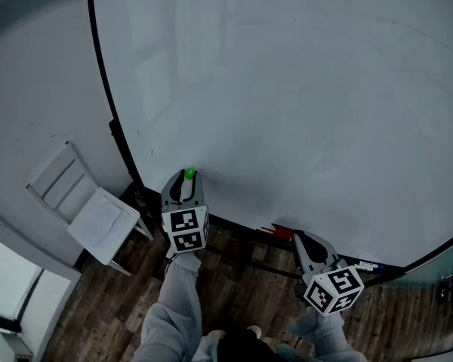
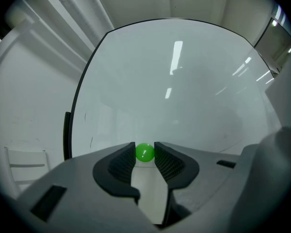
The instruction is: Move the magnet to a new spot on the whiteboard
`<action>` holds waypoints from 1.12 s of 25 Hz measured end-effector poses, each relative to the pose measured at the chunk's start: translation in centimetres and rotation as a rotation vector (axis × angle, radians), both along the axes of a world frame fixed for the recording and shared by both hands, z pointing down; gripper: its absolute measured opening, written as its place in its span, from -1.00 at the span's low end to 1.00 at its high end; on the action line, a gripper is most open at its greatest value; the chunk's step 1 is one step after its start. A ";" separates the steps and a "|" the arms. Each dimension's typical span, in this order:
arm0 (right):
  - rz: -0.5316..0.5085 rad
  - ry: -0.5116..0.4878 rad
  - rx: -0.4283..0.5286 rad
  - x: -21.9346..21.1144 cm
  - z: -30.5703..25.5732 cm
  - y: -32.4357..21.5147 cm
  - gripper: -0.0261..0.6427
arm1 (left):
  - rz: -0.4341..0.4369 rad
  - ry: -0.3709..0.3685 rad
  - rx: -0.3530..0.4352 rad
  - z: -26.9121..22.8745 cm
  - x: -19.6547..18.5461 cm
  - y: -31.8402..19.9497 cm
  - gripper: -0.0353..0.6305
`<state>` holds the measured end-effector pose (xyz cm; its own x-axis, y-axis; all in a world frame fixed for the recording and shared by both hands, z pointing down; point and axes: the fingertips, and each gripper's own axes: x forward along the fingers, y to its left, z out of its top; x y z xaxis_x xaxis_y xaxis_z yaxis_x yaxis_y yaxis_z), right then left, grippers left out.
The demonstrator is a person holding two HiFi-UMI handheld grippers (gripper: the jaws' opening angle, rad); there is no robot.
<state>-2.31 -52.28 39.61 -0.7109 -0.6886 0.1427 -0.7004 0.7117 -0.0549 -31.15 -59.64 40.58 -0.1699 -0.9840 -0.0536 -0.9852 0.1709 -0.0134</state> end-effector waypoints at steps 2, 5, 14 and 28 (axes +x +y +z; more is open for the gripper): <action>-0.005 0.000 -0.001 -0.2 0.0 -0.1 -0.83 | -0.024 0.022 -0.004 0.4 -1.0 -0.2 -0.52; -0.013 0.004 -0.004 -0.5 0.2 -0.1 -0.83 | -0.044 0.050 -0.002 0.8 -2.0 -0.7 -0.52; -0.040 0.016 -0.008 -1.7 0.7 -0.5 -0.83 | -0.031 0.129 0.033 1.6 -3.2 -1.6 -0.52; -0.051 0.021 -0.006 -2.0 0.8 -0.4 -0.83 | -0.038 0.084 0.028 1.4 -3.5 -1.5 -0.44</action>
